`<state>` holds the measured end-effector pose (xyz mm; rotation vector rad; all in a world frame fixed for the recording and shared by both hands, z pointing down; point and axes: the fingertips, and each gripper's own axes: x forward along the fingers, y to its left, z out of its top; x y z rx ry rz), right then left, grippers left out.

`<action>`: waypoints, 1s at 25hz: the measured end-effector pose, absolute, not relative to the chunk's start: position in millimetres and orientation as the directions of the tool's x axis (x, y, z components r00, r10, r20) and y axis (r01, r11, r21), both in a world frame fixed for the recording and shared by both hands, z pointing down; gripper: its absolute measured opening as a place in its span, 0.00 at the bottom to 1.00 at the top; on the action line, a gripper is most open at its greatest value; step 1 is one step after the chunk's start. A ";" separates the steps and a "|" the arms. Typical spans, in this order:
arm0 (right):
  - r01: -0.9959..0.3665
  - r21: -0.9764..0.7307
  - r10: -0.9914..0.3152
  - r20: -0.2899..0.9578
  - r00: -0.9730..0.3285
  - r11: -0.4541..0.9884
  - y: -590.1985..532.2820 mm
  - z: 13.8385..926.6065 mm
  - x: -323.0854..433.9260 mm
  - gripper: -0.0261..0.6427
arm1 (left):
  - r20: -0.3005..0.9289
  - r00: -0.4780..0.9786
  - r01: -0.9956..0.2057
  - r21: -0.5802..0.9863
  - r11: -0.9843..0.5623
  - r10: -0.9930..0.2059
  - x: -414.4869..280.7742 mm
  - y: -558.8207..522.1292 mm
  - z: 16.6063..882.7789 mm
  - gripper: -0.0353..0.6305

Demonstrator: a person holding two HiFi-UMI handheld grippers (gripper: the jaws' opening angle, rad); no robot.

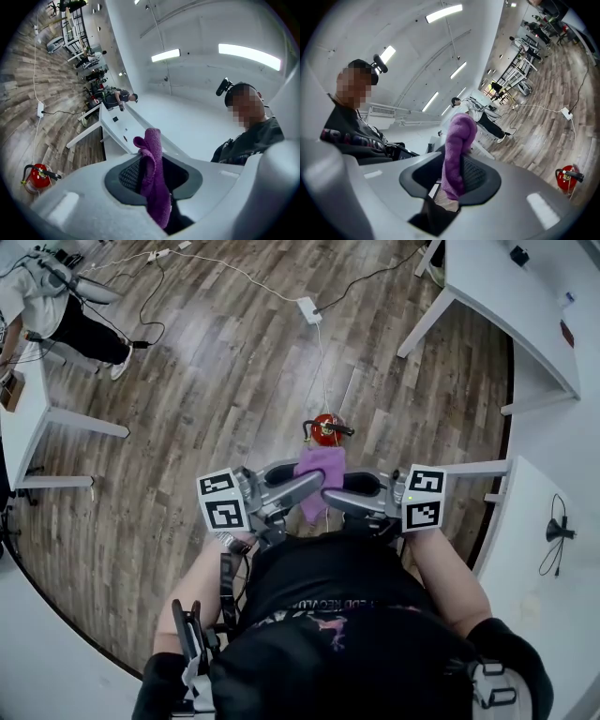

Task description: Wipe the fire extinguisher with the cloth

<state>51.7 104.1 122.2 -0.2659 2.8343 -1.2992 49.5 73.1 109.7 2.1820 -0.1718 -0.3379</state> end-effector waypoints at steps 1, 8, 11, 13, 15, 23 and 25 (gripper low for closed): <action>-0.161 -0.755 -0.169 0.067 -0.983 0.635 102.5 123.6 54.5 0.24 | -0.180 0.946 -0.011 0.811 -0.585 -0.268 45.0 67.5 111.1 0.17; -0.307 -0.802 -0.384 0.106 -0.917 0.513 78.4 150.3 112.9 0.10 | -0.182 0.829 -0.121 0.865 -0.487 -0.529 -9.1 20.6 146.8 0.17; -0.331 -0.836 -0.464 0.106 -0.880 0.437 62.7 171.2 125.4 0.03 | -0.219 0.767 -0.073 0.904 -0.422 -0.603 -27.7 7.4 177.8 0.17; -0.340 -0.857 -0.488 0.122 -0.864 0.387 58.4 189.6 128.4 0.03 | -0.237 0.707 -0.035 0.929 -0.367 -0.666 -36.1 5.7 207.5 0.17; -0.345 -0.881 -0.495 0.153 -0.856 0.324 62.8 211.6 133.3 0.03 | -0.238 0.630 0.035 0.959 -0.280 -0.739 -35.6 10.3 243.4 0.17; -0.358 -0.920 -0.404 0.270 -0.874 0.160 61.1 349.0 144.1 0.03 | -0.075 0.543 0.074 0.996 -0.041 -0.836 12.2 1.4 433.2 0.17; -0.362 -0.922 -0.396 0.285 -0.873 0.135 59.5 379.6 147.4 0.03 | -0.043 0.531 0.067 0.998 -0.008 -0.846 21.0 -6.5 482.1 0.17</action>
